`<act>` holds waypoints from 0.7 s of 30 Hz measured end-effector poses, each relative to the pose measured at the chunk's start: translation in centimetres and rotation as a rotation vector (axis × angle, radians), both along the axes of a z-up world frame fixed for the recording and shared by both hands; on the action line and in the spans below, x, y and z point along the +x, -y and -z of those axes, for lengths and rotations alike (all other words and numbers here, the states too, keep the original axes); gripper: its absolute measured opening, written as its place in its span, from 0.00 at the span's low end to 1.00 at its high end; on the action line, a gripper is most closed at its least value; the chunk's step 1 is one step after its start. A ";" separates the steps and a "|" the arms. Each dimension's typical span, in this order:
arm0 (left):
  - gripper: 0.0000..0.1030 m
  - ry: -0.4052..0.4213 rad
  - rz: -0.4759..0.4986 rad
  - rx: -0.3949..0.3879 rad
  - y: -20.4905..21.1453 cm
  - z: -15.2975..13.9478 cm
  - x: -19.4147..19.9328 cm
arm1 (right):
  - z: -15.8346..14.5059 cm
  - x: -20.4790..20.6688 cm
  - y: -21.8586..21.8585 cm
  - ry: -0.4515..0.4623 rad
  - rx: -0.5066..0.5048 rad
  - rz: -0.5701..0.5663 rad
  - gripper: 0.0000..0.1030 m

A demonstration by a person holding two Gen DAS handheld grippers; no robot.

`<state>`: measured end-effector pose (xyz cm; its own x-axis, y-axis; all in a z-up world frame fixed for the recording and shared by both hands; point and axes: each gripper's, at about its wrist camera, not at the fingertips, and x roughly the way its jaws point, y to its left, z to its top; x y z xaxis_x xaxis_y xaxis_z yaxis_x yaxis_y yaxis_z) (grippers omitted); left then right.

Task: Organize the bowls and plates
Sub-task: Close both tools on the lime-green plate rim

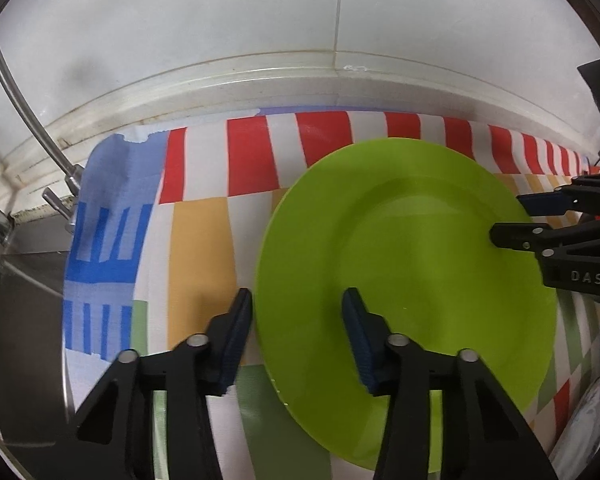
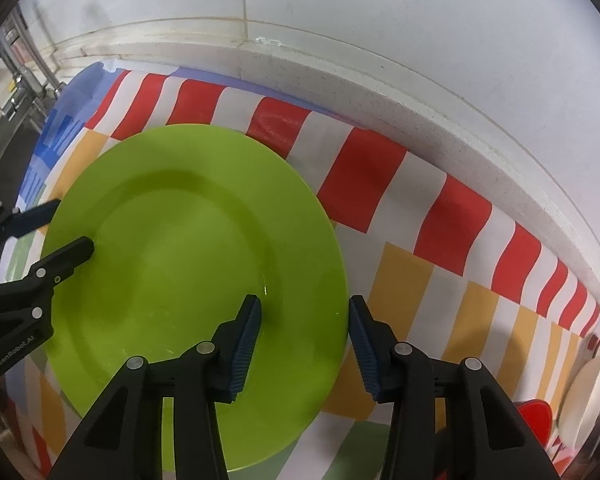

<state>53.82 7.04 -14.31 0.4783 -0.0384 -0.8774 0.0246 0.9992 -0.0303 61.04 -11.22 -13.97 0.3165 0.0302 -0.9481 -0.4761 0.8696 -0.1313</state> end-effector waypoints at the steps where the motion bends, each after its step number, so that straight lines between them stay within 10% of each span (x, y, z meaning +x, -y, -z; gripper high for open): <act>1: 0.41 0.002 -0.004 0.002 0.0 0.0 0.0 | 0.0 0.2 0.0 0.003 0.001 0.008 0.43; 21: 0.39 0.027 -0.052 0.049 0.2 -3.2 -1.6 | -2.9 -1.5 2.1 0.007 0.095 0.165 0.36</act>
<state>52.24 6.83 -11.13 0.5017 0.0302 -0.8645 -0.0271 0.9994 0.0192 59.52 -13.37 -11.03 0.3313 0.0664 -0.9412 -0.3250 0.9445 -0.0478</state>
